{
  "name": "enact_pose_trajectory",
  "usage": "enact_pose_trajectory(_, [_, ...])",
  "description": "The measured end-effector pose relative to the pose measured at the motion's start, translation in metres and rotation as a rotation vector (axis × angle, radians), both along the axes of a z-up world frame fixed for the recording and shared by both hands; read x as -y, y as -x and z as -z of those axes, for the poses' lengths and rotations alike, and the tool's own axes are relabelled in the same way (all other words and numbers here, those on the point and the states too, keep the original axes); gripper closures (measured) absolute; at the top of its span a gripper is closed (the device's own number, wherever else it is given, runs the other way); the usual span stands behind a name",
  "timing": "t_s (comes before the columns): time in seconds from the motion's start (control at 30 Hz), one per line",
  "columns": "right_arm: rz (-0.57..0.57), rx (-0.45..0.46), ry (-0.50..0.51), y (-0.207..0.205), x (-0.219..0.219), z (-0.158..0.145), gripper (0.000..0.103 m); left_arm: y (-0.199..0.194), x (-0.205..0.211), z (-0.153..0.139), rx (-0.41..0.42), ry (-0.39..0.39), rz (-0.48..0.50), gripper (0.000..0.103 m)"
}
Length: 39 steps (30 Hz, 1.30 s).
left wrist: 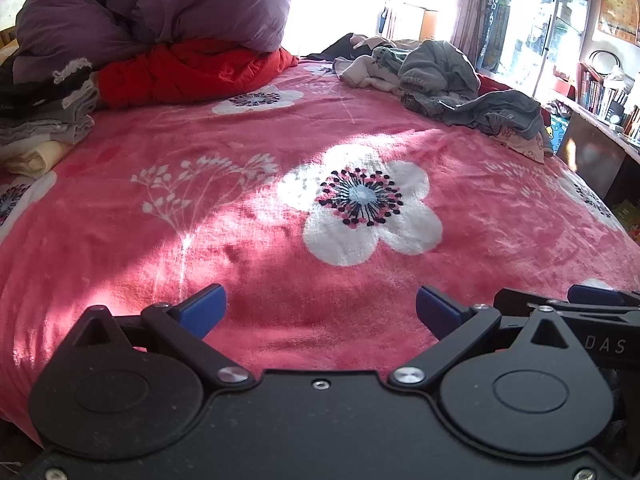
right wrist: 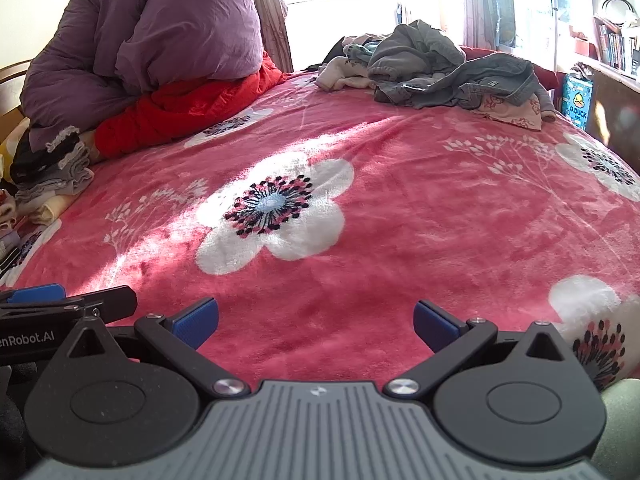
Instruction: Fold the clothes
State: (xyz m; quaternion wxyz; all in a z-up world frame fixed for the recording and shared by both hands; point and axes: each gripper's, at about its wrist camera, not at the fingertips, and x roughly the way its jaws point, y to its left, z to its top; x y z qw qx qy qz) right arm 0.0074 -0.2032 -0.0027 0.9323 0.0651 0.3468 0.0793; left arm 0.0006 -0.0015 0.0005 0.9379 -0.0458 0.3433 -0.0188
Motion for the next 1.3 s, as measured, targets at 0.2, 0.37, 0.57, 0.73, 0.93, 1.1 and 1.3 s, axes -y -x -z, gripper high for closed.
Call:
enact_pose_trajectory(0.2, [0.0,-0.005,0.004,0.0004,-0.0015,-0.0002,0.0,0.0009,0.0028,-0.0015,0.005,-0.003,0.004,0.001])
enact_pose_trajectory(0.37, [0.001,-0.006,0.006,-0.0016,0.0004,0.0016,0.0,-0.0012,0.0003,0.002,-0.002,-0.003,0.001,0.001])
enact_pose_trajectory(0.57, [0.002,-0.006,0.006,-0.0016,-0.0006,0.0017,0.0,-0.0009,-0.0002,0.0021,-0.008,-0.002,0.001,0.001])
enact_pose_trajectory(0.73, [0.002,-0.007,0.008,-0.0002,-0.0012,0.0014,0.0,-0.0032,0.0007,0.0029,-0.012,-0.004,0.0,0.001])
enact_pose_trajectory(0.93, [0.001,-0.008,0.013,0.0006,-0.0017,0.0021,0.0,-0.0028,-0.0002,0.0026,-0.013,0.0,0.001,0.001])
enact_pose_trajectory(1.1, [0.001,-0.006,0.019,0.0014,-0.002,0.0022,0.0,-0.0041,-0.0007,0.0028,-0.015,0.001,0.002,0.001])
enact_pose_trajectory(1.3, [0.0,-0.007,0.023,0.0017,-0.0019,0.0032,0.0,-0.0046,-0.0004,0.0033,-0.013,-0.002,0.006,0.0])
